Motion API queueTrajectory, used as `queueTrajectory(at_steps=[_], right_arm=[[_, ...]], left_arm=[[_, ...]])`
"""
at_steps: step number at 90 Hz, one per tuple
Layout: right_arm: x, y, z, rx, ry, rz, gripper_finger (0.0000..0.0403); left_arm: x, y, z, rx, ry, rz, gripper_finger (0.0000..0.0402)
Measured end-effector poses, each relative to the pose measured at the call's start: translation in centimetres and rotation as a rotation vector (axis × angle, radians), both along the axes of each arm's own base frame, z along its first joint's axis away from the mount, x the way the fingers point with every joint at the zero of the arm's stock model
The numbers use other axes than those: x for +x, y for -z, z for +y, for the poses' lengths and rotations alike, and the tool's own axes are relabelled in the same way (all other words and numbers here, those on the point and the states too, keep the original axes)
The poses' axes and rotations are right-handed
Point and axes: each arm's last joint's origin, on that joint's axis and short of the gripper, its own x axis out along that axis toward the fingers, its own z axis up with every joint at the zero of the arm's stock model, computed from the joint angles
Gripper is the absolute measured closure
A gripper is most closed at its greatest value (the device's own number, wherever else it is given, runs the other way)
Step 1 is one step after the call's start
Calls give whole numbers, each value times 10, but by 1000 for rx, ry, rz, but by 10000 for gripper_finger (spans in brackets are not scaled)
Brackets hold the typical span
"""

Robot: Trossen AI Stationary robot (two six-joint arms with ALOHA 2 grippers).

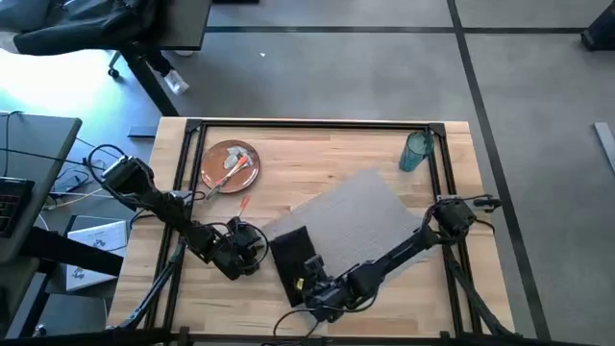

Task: Set table place
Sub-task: Put the black napkin on the gray placemat

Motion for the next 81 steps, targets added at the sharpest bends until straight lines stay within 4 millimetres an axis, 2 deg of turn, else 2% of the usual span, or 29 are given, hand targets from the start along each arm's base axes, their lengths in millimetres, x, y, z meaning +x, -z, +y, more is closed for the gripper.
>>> queueTrajectory(at_steps=[46,56,68,81], right_arm=[[-3,6,-3,-26,17,12,396],[-5,6,-1,-28,13,10,370],[-7,6,3,-24,13,6,319],[-4,-9,11,2,25,-8,265]], left_arm=[[0,0,0,1,0,0,289],[0,0,0,1,0,-1,289],[0,0,0,0,0,-1,289],[2,-2,-2,-8,10,7,289]])
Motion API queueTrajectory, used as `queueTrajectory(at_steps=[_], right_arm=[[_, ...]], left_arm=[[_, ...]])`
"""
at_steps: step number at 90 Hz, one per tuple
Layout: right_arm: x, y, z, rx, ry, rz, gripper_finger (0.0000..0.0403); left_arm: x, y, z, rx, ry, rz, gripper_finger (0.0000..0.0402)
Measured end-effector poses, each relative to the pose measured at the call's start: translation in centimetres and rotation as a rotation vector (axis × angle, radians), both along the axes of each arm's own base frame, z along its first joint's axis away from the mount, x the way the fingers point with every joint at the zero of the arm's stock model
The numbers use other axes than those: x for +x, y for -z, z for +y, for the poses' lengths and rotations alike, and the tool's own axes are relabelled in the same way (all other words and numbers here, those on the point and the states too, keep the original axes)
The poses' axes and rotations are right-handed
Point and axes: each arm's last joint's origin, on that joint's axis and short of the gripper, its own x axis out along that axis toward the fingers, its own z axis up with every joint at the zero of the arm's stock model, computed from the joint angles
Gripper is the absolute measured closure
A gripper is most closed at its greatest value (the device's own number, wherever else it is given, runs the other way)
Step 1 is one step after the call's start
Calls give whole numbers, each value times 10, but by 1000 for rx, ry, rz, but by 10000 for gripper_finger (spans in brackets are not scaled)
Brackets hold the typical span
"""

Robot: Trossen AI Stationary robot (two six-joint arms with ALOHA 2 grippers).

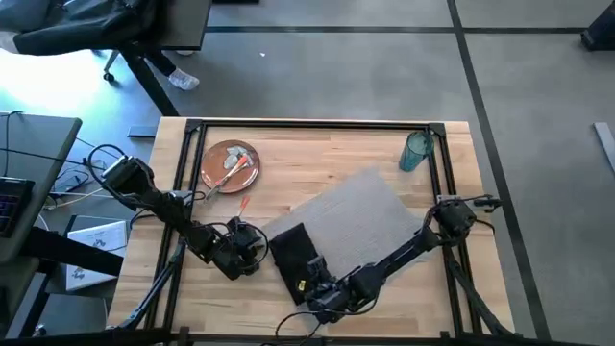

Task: Set table place
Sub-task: Put the black napkin on the gray placemat

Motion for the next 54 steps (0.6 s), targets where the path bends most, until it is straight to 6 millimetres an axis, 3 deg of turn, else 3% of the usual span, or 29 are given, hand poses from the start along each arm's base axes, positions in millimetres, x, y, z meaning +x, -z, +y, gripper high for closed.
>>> queueTrajectory(at_steps=[16,33,43,54], right_arm=[[-2,-32,2,38,48,117,229],[-7,-63,-2,109,104,272,228],[-14,-64,-7,76,139,351,237],[-24,-49,-15,-11,184,439,249]], left_arm=[[10,-12,-12,-69,83,59,289],[21,-32,-30,-114,158,45,289],[21,-38,-38,-114,175,17,289],[16,-33,-34,-46,120,8,289]])
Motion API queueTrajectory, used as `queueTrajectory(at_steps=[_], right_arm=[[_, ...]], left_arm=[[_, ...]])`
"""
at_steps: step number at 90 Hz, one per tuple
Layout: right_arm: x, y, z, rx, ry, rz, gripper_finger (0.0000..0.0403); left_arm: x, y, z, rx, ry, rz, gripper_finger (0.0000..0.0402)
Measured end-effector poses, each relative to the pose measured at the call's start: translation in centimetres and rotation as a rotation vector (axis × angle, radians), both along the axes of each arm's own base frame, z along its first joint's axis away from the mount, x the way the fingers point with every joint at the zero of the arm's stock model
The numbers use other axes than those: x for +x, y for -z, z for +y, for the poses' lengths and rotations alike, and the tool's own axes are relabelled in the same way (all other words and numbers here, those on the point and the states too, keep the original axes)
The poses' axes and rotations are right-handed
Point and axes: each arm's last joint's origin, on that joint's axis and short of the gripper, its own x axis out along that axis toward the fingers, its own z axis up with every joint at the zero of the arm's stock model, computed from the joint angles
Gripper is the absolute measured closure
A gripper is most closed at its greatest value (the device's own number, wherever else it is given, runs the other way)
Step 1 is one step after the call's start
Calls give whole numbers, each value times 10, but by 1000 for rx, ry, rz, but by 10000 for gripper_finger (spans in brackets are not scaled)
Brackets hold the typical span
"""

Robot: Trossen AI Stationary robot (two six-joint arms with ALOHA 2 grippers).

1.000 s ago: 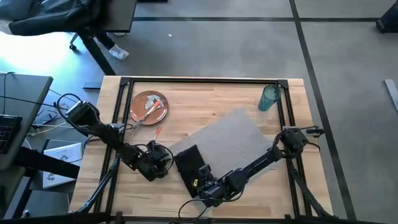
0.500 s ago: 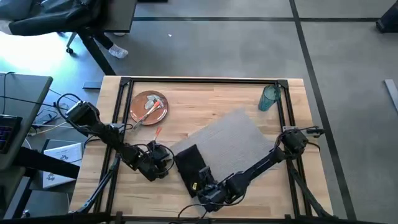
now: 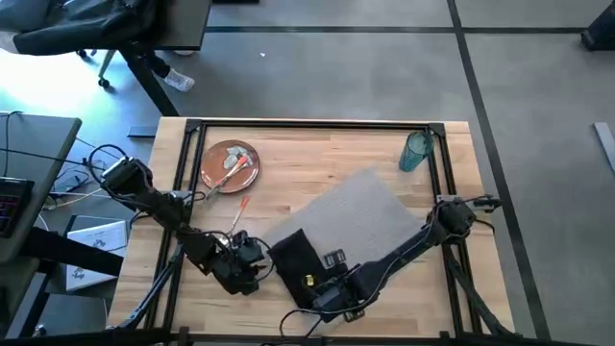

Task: Set table place
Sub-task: Put the black napkin on the gray placemat

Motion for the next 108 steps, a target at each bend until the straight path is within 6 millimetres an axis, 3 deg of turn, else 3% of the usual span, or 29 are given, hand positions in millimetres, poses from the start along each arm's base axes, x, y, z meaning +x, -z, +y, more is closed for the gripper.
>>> queueTrajectory(at_steps=[20,33,56,86,97,108], right_arm=[[-31,40,-35,-86,132,90,272],[-56,58,-54,-6,270,20,277],[-70,85,-56,224,447,-80,277],[-52,79,-29,404,438,-333,277],[-49,74,-35,361,374,-365,277],[-56,49,-51,368,373,-300,277]], left_arm=[[-9,20,21,4,-98,41,289],[-9,24,28,17,-116,48,289],[-7,25,44,109,-167,87,289],[-4,26,61,224,-228,103,289],[0,24,67,256,-227,121,289],[1,8,64,231,-194,197,289]])
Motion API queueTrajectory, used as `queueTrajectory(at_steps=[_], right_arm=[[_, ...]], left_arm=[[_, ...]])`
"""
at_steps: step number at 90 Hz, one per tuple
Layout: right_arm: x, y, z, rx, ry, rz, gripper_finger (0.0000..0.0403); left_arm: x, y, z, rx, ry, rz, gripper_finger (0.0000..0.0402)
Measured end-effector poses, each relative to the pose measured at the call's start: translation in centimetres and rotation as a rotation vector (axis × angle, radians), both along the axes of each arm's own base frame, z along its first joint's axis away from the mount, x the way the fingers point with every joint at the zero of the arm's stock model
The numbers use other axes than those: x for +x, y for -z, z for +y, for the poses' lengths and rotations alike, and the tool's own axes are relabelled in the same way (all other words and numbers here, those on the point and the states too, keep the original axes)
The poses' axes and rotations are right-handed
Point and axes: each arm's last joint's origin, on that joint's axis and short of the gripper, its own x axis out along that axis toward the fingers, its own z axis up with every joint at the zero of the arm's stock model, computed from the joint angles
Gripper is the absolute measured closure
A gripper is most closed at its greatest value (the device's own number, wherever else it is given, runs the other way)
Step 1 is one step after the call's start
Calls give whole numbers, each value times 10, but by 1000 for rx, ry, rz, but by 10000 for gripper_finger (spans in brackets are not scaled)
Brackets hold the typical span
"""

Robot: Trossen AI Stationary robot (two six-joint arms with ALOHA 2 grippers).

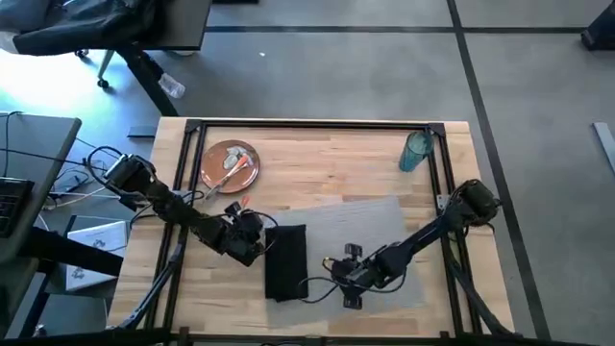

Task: Set table place
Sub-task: Put the black napkin on the gray placemat

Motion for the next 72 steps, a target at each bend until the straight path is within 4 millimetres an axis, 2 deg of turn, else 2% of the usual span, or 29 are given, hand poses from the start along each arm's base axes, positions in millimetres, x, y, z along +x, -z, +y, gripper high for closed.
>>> queueTrajectory(at_steps=[7,14,21,28,37,49,58,72], right_arm=[[-6,-19,-7,-4,-12,-14,277],[-4,-36,-11,-61,-20,-129,277],[5,-44,-12,-142,-36,-277,277],[23,-43,-13,-195,-69,-415,277],[52,-29,-14,-173,-117,-566,277],[82,9,-19,-111,-132,-679,277],[91,40,-22,-108,-108,-684,277],[91,78,-28,-125,-94,-567,277]], left_arm=[[0,-14,-8,-29,32,23,289],[4,-32,-20,-70,90,-47,289],[8,-43,-33,-102,181,-147,289],[15,-47,-47,-128,283,-255,289],[22,-44,-59,-183,381,-343,289],[27,-27,-64,-212,396,-352,289],[27,-7,-66,-236,383,-315,289],[24,19,-69,-290,353,-223,289]])
